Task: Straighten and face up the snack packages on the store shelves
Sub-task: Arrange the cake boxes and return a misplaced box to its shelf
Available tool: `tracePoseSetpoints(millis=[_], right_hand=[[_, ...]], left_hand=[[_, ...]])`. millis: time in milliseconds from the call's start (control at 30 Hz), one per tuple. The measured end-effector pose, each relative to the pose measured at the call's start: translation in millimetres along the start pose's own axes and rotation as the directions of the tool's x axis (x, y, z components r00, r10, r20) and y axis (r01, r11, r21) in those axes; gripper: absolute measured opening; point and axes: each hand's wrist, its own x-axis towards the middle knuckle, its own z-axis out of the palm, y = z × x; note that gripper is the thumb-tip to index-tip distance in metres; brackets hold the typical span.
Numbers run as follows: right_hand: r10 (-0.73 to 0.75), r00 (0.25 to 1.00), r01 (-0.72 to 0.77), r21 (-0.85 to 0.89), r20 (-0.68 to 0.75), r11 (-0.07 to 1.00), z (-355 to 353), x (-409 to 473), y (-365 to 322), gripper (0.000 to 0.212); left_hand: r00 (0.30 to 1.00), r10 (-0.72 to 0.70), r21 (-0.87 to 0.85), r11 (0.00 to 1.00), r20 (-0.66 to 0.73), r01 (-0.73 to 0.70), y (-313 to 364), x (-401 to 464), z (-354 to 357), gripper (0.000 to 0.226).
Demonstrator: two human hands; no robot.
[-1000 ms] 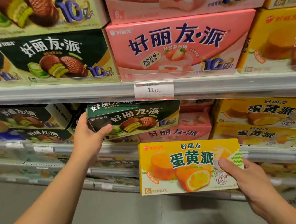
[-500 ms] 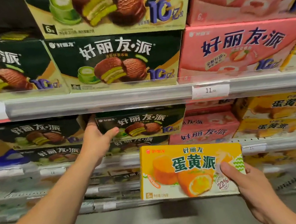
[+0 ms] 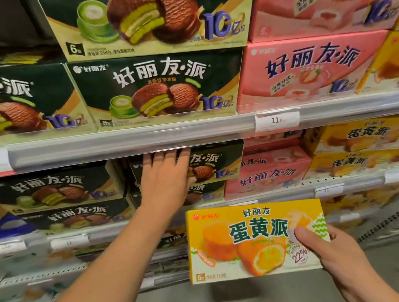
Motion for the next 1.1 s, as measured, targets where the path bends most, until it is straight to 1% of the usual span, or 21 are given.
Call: tracePoseSetpoints(millis=[67,133,267,400,500,633,733,800,833,867,900,933,967,1000,1033,1067,1100], right_hand=[[0.002,1.000,-0.002,-0.011,0.007,1.000,-1,-2,0,0.053],[-0.005,1.000,0.005,-0.028,0.004,1.000,-2,-3,0,0.055],[-0.013,1.000,0.013,-0.051,0.007,0.999,-3,-6,2,0.056],[-0.007,0.999,0.009,-0.054,0.037,0.999,1,-9,4,0.054],[0.004,0.999,-0.002,-0.055,0.050,0.998,4,-10,5,0.056],[-0.006,0.999,0.008,-0.035,0.047,0.999,6,-12,5,0.055],[-0.008,0.999,0.009,-0.012,0.039,1.000,8,-15,5,0.053],[-0.006,1.000,0.006,0.000,0.026,1.000,9,-16,4,0.053],[-0.003,1.000,0.002,0.007,0.021,1.000,10,-17,4,0.053],[-0.002,1.000,0.001,0.011,0.018,1.000,11,-17,4,0.052],[-0.003,1.000,0.003,0.011,0.016,1.000,12,-18,4,0.051],[-0.007,1.000,0.006,0.011,0.012,1.000,13,-19,4,0.052],[-0.011,1.000,0.011,0.011,0.005,1.000,12,-20,4,0.052],[-0.015,1.000,0.015,0.011,-0.003,1.000,12,-21,5,0.053],[-0.017,1.000,0.017,0.010,-0.013,1.000,10,-23,5,0.054],[-0.015,1.000,0.015,0.009,-0.025,1.000,7,-24,6,0.054],[-0.015,0.999,0.015,0.011,-0.040,1.000,4,-25,7,0.053]], left_hand=[[1.000,-0.027,0.000,1.000,0.016,0.027,4,5,-1,0.068],[0.999,-0.032,-0.001,0.999,-0.007,0.032,0,5,-2,0.061],[0.998,-0.041,0.013,0.999,-0.052,0.042,-12,1,-1,0.060],[0.997,-0.082,-0.017,0.997,-0.002,0.082,-25,3,4,0.052],[0.995,-0.098,-0.050,0.994,-0.004,0.098,-32,4,7,0.045],[0.995,-0.103,-0.037,0.994,0.010,0.103,-36,4,10,0.044],[0.996,-0.079,-0.042,0.996,0.034,0.080,-37,4,9,0.048],[0.994,-0.089,-0.041,0.995,0.058,0.092,-35,3,5,0.051],[0.996,-0.082,-0.024,0.996,0.039,0.083,-33,1,4,0.053],[0.999,-0.049,-0.015,0.999,-0.010,0.049,-30,-3,3,0.054],[0.996,0.009,-0.040,0.999,-0.088,-0.012,-28,-10,2,0.053],[0.982,0.081,-0.105,0.989,-0.173,-0.100,-25,-19,4,0.050],[0.959,0.140,-0.203,0.960,-0.246,-0.192,-22,-29,8,0.045],[0.951,0.151,-0.326,0.915,-0.270,-0.238,-20,-39,10,0.040],[0.965,0.109,-0.463,0.861,-0.239,-0.212,-16,-48,10,0.036],[0.987,0.037,-0.592,0.797,-0.157,-0.124,-12,-53,11,0.033],[0.999,-0.035,-0.702,0.712,-0.035,0.000,-7,-57,10,0.030]])
